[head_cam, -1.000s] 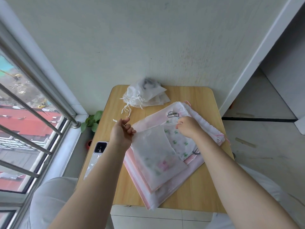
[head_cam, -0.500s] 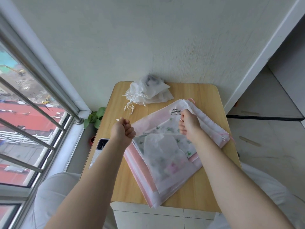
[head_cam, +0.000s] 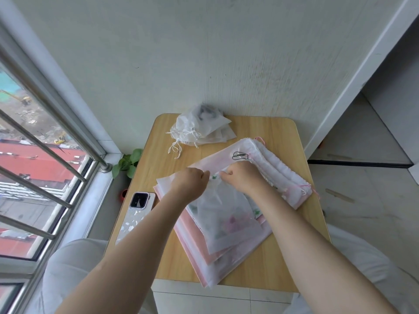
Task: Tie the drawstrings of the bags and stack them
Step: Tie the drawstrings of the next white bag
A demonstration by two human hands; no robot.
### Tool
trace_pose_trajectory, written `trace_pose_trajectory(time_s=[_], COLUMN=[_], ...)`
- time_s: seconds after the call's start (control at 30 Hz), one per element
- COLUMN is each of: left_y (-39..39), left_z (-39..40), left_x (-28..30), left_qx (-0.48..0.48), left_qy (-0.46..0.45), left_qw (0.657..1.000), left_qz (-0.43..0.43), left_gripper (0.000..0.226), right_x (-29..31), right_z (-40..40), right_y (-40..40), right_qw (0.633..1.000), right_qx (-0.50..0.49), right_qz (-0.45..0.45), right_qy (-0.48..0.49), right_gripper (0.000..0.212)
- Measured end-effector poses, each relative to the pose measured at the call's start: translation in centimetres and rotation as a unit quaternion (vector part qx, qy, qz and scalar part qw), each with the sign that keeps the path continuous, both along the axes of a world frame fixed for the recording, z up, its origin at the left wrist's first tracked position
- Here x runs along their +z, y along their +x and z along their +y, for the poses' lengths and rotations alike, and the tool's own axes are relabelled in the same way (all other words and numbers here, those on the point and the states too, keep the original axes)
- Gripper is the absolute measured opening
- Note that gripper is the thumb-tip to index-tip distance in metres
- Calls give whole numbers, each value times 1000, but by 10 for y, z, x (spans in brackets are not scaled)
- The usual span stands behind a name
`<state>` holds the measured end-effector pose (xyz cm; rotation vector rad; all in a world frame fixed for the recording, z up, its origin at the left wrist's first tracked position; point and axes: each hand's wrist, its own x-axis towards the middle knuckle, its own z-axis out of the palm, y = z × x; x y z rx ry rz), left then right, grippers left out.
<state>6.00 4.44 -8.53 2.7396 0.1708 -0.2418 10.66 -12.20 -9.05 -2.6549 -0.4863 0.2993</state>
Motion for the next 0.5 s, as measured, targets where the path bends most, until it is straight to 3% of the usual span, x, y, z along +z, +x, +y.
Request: trace_pose_trajectory(time_s=[0.1, 0.23, 0.33, 0.43, 0.5], left_y=[-6, -6, -3, 2, 7], left_z=[0, 7, 14, 17, 18], left_x=[-2, -4, 2, 11, 19], left_qx=[24, 63, 98, 141, 202], left_qy=[-23, -63, -138, -276, -384], left_qw=[999, 996, 985, 950, 897], left_qz=[-20, 26, 31, -30, -86], left_gripper=[54, 52, 49, 51, 53], right_x=[1, -7, -5, 2, 6], right_z=[-3, -10, -14, -15, -13], right_y=[-3, -6, -8, -12, -13], right_qw=[997, 988, 966, 954, 957], right_qx=[-43, -76, -44, 9, 17], right_qz=[12, 79, 193, 268, 277], right_qy=[65, 111, 165, 132, 87], right_gripper=[51, 44, 29, 49, 61])
